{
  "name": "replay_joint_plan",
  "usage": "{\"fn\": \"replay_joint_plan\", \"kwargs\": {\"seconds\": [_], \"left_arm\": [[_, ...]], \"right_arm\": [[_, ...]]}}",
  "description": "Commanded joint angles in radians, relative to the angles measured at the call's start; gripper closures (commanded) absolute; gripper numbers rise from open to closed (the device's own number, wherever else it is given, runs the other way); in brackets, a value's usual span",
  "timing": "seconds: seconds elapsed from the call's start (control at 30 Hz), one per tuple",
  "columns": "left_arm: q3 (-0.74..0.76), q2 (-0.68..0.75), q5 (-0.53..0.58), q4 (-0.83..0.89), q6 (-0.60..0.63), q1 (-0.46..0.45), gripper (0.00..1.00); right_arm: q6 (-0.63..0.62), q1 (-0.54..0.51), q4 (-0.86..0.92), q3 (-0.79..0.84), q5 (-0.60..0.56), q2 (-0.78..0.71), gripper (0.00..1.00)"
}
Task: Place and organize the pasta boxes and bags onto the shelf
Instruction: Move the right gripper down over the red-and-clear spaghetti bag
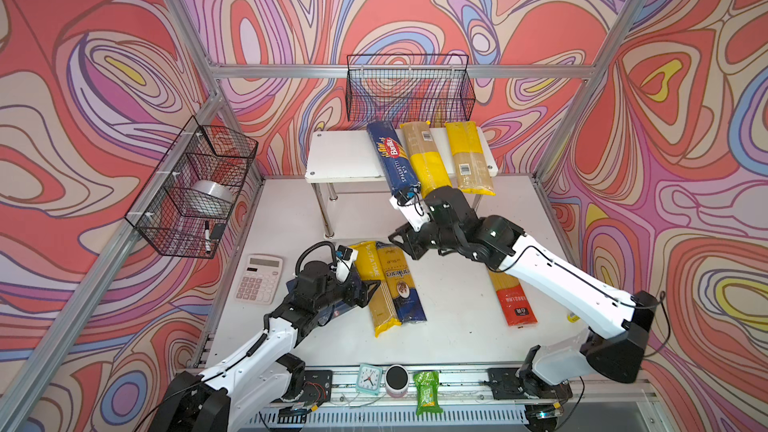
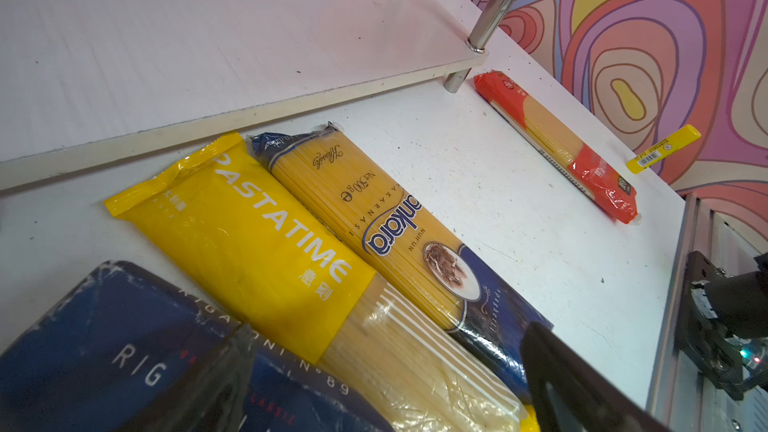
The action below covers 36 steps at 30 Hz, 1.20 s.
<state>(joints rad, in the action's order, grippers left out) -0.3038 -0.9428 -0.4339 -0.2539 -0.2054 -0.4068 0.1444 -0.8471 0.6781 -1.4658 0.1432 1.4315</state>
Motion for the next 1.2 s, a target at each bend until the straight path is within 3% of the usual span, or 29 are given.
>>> {"fn": "replay_joint_plan", "kwargs": {"seconds": [0.0,0.2,0.43,0.73,0.93,1.17], "left_arm": [[0.009,0.023,0.025,0.021,0.017,-0.004,0.00],[0.007,0.019,0.023,0.021,0.018,-0.004,0.00],[0.005,0.005,0.022,0.015,0.017,-0.004,0.00],[0.005,0.013,0.019,0.018,0.017,-0.005,0.00],[0.003,0.005,0.019,0.018,0.017,-0.004,0.00],[0.003,0.003,0.020,0.015,0.017,-0.004,0.00]], "right_arm": [[0.084,-0.007,-0.025,0.145,-0.081,-0.104,0.68],[0.289,-0.005,-0.103,0.427,-0.321,-0.244,0.73],[0.425,0.038,-0.109,0.571,-0.428,-0.257,0.66],[0.462,0.281,-0.139,0.716,-0.349,-0.279,0.59],[0.449,0.349,-0.170,0.745,-0.334,-0.284,0.56],[0.453,0.508,-0.239,0.811,-0.184,-0.315,0.52]]}}
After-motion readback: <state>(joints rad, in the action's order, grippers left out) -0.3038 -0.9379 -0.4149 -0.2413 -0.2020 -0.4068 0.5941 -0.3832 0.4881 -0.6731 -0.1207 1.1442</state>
